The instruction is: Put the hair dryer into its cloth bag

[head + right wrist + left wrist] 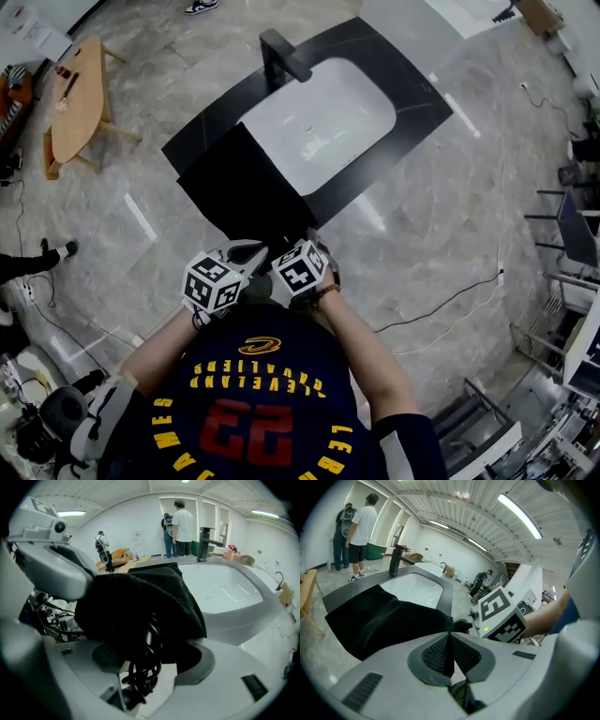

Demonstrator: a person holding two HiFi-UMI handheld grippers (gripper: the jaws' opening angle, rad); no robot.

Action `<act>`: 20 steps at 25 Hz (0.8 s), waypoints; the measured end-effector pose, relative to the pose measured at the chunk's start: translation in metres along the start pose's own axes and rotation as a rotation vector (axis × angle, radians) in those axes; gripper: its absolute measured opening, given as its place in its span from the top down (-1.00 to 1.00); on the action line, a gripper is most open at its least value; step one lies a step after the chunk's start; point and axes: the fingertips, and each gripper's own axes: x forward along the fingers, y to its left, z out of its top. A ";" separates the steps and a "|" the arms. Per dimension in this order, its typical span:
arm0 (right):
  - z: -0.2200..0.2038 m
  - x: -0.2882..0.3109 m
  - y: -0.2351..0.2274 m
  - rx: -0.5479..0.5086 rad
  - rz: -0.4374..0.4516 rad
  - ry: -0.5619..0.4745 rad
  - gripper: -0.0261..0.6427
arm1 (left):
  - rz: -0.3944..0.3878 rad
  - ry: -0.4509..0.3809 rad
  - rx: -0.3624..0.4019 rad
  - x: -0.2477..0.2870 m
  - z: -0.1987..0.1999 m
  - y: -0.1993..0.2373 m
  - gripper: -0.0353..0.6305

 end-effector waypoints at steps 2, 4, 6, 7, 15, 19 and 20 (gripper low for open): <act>-0.008 -0.026 -0.006 0.074 -0.014 -0.057 0.16 | 0.005 0.008 0.006 0.002 -0.003 -0.001 0.85; -0.019 -0.058 -0.013 0.167 -0.025 -0.129 0.16 | 0.009 0.016 0.007 0.004 -0.007 -0.001 0.85; -0.034 -0.083 -0.011 0.240 0.024 -0.193 0.16 | 0.010 0.022 0.006 0.006 -0.011 -0.002 0.85; -0.042 -0.090 -0.004 0.261 0.078 -0.210 0.16 | 0.009 0.026 0.006 0.006 -0.012 -0.002 0.85; -0.091 -0.025 0.008 0.137 0.045 -0.078 0.16 | 0.010 0.052 0.034 0.015 -0.019 -0.006 0.85; -0.063 -0.020 0.000 0.078 -0.038 -0.156 0.42 | 0.020 0.068 0.052 0.017 -0.022 -0.007 0.85; -0.058 -0.023 -0.001 0.076 -0.048 -0.170 0.54 | 0.018 0.069 0.053 0.017 -0.022 -0.008 0.85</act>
